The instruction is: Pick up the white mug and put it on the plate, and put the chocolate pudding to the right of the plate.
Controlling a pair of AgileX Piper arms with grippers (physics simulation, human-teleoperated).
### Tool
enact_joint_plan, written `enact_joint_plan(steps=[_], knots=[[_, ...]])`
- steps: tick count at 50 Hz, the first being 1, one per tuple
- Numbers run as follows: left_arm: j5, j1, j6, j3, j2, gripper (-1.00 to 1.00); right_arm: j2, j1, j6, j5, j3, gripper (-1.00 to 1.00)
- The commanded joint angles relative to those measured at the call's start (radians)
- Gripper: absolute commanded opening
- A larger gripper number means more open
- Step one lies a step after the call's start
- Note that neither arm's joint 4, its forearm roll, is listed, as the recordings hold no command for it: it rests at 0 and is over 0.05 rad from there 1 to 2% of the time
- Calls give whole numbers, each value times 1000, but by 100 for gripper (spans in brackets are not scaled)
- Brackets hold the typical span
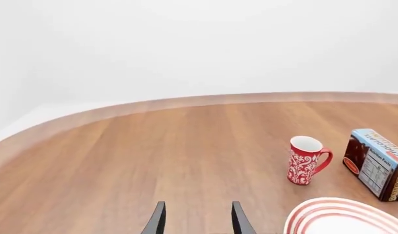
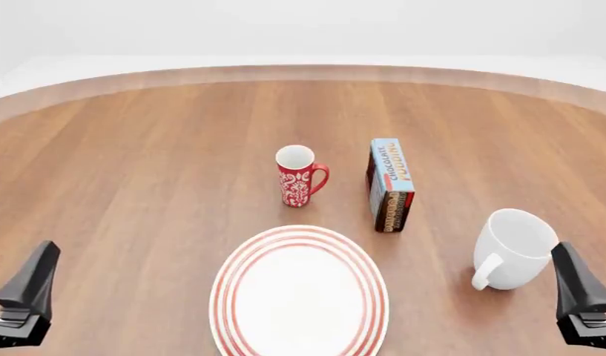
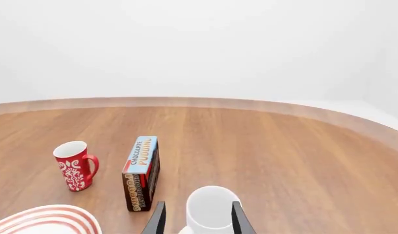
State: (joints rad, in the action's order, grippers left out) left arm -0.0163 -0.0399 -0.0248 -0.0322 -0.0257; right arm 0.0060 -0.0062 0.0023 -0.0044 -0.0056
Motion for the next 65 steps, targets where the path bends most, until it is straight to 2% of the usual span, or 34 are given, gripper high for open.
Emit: enact_joint_plan(steps=[1,6,20,30,37,39,43,48,65], knots=[[-40,-33,-21,-34,6,100,2,0,0,-3,1,100],[-18,-62,-36,-51,-35,100,2,-1,-1,-2,0,100],[273,-156,-89,-102,-376,100,3,1,-1,-2,0,100],[352,-227,-119,-150,-497,100,1,3,-1,-1,0,100],[382,-260,-134,-173,-547,100,1,2,-1,0,1,100],[320,-268,-137,-167,-479,100,0,2,-1,0,1,100],[262,-293,-147,-174,-428,100,0,3,-1,0,1,100],[237,-324,-158,-189,-416,100,-1,2,-2,1,1,100],[259,-400,-172,-222,-471,100,0,3,-3,1,0,100]])
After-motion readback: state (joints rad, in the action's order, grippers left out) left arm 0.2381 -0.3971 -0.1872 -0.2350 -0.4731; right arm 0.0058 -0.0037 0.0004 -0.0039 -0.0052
